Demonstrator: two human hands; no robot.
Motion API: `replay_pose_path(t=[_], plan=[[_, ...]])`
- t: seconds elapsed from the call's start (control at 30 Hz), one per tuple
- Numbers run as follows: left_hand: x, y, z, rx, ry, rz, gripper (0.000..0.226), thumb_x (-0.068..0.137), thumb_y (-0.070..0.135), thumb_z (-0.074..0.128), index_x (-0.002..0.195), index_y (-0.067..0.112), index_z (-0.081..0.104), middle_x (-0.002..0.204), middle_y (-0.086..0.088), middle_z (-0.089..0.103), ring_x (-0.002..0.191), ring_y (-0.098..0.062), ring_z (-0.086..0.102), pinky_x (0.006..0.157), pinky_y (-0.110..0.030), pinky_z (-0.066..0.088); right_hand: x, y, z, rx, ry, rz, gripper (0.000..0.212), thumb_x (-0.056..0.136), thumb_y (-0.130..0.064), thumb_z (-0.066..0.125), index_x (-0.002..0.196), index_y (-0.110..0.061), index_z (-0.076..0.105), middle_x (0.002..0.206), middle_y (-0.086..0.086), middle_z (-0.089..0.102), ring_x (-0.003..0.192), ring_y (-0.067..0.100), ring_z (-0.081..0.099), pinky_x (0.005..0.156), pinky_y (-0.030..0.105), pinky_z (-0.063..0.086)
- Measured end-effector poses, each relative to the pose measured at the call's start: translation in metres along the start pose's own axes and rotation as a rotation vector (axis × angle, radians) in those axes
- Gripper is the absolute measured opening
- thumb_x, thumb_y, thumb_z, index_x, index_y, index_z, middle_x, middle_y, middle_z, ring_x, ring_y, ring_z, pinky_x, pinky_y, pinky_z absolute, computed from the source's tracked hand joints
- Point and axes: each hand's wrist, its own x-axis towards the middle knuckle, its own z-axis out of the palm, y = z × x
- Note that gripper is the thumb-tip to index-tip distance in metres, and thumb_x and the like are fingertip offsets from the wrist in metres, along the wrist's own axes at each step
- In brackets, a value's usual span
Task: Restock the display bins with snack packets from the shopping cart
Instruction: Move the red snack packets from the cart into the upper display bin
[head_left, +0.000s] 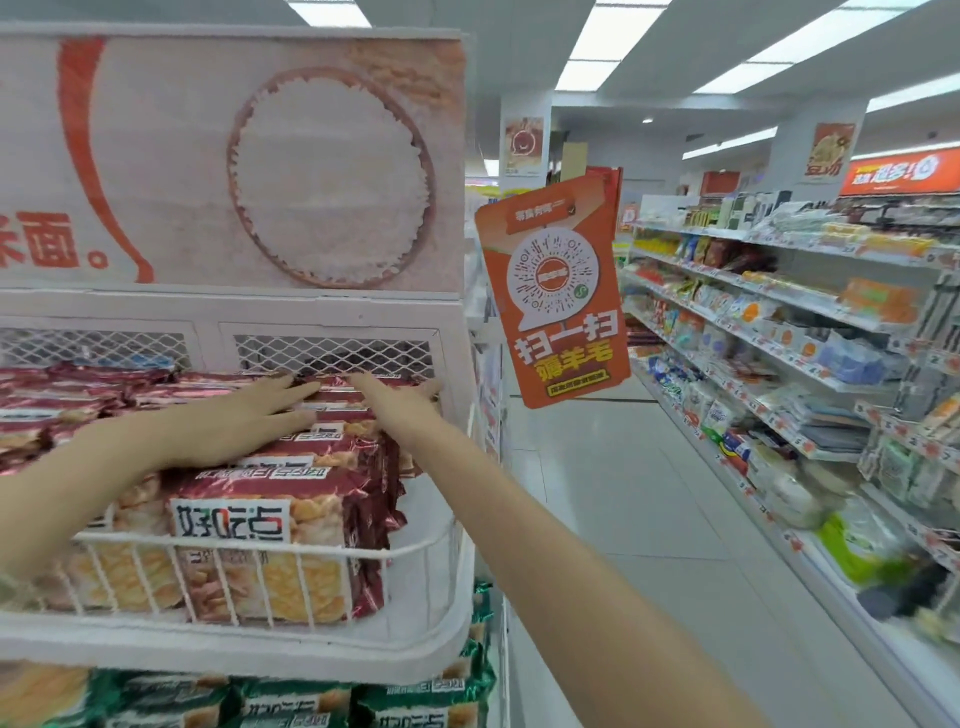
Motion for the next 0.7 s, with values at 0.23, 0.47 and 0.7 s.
replay_pose_path(t=[0.23,0.47,0.7], plan=[[0.007,-0.005,0.003,0.005,-0.031,-0.025,0.141,0.029,0.109,-0.001,0.154,0.042,-0.002,0.167,0.001,-0.005,0.153,-0.017,-0.006,0.121,-0.037,-0.004,-0.007,0.007,-0.005,0.035,-0.279,-0.065,0.156,0.041,-0.096,0.067,0.142,-0.040,-0.038,0.168,0.003,0.009,0.151,0.029,0.023,0.120,0.057,0.020],[-0.004,-0.011,0.001,-0.082,-0.030,-0.011,0.117,0.048,0.106,0.007,0.151,0.051,0.003,0.165,0.011,-0.009,0.153,-0.012,-0.005,0.124,-0.045,-0.002,-0.056,0.011,-0.015,-0.071,-0.034,-0.206,0.113,0.084,-0.074,0.052,0.152,-0.032,-0.026,0.166,0.006,-0.018,0.154,0.033,0.005,0.121,0.056,0.016],[-0.038,-0.031,0.014,-0.017,-0.040,0.025,0.097,0.051,0.106,0.006,0.139,0.066,-0.003,0.157,0.026,-0.014,0.146,0.001,-0.010,0.125,-0.043,-0.003,-0.105,0.002,0.007,-0.404,-0.337,-0.102,0.111,0.088,-0.080,0.035,0.148,-0.019,-0.037,0.163,0.014,0.025,0.146,0.035,0.032,0.114,0.051,0.037]])
